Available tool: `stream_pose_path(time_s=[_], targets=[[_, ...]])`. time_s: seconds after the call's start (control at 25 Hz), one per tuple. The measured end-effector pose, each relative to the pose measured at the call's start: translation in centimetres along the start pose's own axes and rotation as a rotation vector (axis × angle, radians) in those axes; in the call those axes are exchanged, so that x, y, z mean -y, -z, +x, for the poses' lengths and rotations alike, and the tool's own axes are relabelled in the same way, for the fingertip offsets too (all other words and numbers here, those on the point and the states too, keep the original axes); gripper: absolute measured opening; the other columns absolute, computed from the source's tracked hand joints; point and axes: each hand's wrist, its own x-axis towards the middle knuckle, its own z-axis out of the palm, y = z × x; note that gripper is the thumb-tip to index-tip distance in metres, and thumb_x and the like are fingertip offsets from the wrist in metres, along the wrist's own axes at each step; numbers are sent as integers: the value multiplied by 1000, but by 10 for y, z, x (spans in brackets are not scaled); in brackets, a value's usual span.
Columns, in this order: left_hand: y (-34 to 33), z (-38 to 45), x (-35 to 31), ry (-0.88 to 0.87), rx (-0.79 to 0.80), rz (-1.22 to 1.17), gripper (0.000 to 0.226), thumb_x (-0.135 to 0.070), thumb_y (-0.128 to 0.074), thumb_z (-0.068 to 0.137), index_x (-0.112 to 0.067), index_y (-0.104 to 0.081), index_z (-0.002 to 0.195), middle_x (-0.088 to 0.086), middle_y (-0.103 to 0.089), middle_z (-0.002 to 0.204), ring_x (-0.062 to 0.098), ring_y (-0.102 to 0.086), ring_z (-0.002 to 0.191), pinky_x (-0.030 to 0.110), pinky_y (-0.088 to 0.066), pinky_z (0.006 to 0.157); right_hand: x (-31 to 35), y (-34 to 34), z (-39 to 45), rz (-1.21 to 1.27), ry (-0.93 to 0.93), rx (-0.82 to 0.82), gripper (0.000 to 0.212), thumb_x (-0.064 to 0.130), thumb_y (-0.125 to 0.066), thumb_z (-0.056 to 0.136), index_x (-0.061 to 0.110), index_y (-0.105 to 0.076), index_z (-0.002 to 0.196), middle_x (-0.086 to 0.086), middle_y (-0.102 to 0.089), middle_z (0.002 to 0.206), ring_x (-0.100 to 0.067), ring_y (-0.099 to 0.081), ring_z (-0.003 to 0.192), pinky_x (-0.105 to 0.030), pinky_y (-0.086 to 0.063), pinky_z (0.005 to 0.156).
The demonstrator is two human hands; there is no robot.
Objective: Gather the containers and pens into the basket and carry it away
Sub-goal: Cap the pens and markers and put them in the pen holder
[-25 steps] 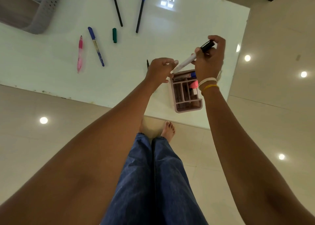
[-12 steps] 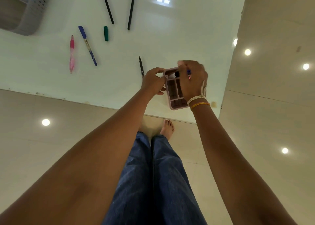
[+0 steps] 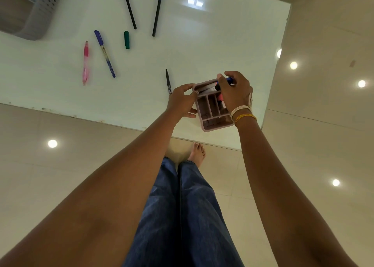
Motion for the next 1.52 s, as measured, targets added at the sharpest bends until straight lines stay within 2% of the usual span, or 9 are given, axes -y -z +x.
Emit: stream_pose_path(time_s=[0.28, 0.44, 0.56, 0.72, 0.92, 1.0, 1.12, 1.36, 1.52], targets=[[-3, -6, -9, -100, -197, -24, 32, -18, -61, 88, -18, -66, 120, 4, -69, 115, 25, -73, 77, 33, -62, 56, -7, -4, -2, 474, -216, 83, 23, 34, -53, 78, 30, -65, 97, 1, -67, 104, -21, -63, 103, -43, -54, 92], [2, 1, -20, -67, -290, -135, 32, -17, -63, 86, -17, -68, 117, 5, -69, 113, 23, -73, 78, 32, -62, 55, 0, -6, -3, 226, -131, 112, 37, 31, -47, 88, 24, -60, 122, 3, -63, 109, -18, -57, 100, -29, -45, 82], [3, 14, -30, -12, -340, -337, 32, -14, -63, 87, -15, -67, 119, 7, -65, 119, 26, -71, 90, 31, -61, 53, -5, -9, 6, 82, -252, 55, 44, 40, -49, 89, 22, -51, 130, -8, -60, 126, -29, -58, 109, -38, -49, 90], [11, 29, -52, 59, -294, -547, 39, -11, -64, 91, -16, -60, 129, 12, -60, 130, 32, -70, 94, 32, -62, 56, 5, -22, 17, 515, -498, 253, 50, 14, -45, 93, 23, -33, 141, -13, -58, 118, -33, -68, 87, -43, -61, 67], [42, 31, -66, 38, -219, -492, 38, -11, -57, 95, -12, -54, 134, 14, -60, 129, 32, -68, 102, 35, -58, 79, 33, -36, 46, 629, -439, 204, 49, -1, -44, 89, 8, -39, 137, -17, -59, 120, -18, -69, 57, -36, -61, 56], [56, 31, -59, 50, -289, -468, 31, -11, -56, 96, -9, -58, 127, 13, -64, 117, 30, -70, 93, 32, -59, 76, 38, -38, 47, 630, -481, 137, 38, 4, -43, 88, 2, -41, 126, -16, -60, 105, -24, -69, 64, -36, -60, 53], [77, 35, -41, 49, -377, -412, 25, -13, -52, 98, -9, -62, 121, 12, -66, 106, 20, -68, 71, 26, -58, 64, 35, -61, 31, 418, -496, 28, 35, 19, -48, 84, 6, -43, 116, -12, -60, 96, -30, -64, 84, -42, -61, 65], [113, 56, -18, 66, -447, -234, 28, -15, -52, 98, -9, -60, 124, 12, -67, 117, 24, -70, 90, 20, -54, 58, 44, -138, -3, -321, -166, 385, 48, 34, -54, 89, 5, -47, 126, -15, -55, 125, -35, -57, 113, -41, -50, 93], [150, 80, -21, 18, -524, -108, 24, -16, -54, 97, -11, -62, 119, 7, -68, 109, 21, -70, 85, 18, -55, 56, 72, -174, 7, -423, 58, 293, 29, 21, -53, 88, 6, -59, 113, -13, -61, 116, -31, -59, 108, -36, -49, 85]])
